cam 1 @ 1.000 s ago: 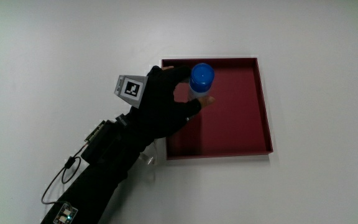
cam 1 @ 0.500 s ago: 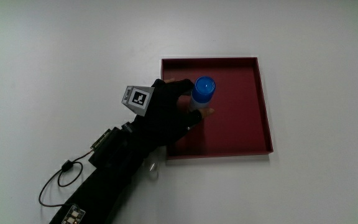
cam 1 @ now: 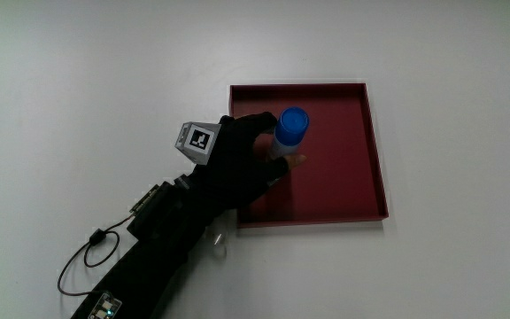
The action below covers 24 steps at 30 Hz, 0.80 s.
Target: Place glue into plate
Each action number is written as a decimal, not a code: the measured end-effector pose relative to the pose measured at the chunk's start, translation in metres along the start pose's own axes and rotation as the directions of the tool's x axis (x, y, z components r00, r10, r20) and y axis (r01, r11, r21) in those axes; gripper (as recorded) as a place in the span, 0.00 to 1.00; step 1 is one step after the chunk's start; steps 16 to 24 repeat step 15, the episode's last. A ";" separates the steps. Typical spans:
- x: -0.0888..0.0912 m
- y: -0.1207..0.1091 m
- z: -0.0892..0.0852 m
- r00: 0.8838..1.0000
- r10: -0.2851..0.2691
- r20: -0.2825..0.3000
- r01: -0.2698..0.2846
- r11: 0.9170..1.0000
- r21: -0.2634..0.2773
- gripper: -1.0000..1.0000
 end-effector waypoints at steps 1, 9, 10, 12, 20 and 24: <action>0.000 0.000 0.000 1.000 0.002 -0.001 -0.002 1.000 -0.003 0.26; -0.005 -0.001 0.010 0.993 -0.049 0.109 0.053 0.998 -0.040 0.07; -0.002 -0.002 0.014 0.993 -0.025 0.111 0.032 0.997 -0.065 0.05; 0.007 -0.008 0.022 0.973 -0.017 0.231 0.047 0.991 -0.126 0.00; -0.018 -0.007 0.044 0.957 -0.248 -0.150 0.227 0.963 -0.144 0.00; -0.018 -0.007 0.044 0.957 -0.248 -0.150 0.227 0.963 -0.144 0.00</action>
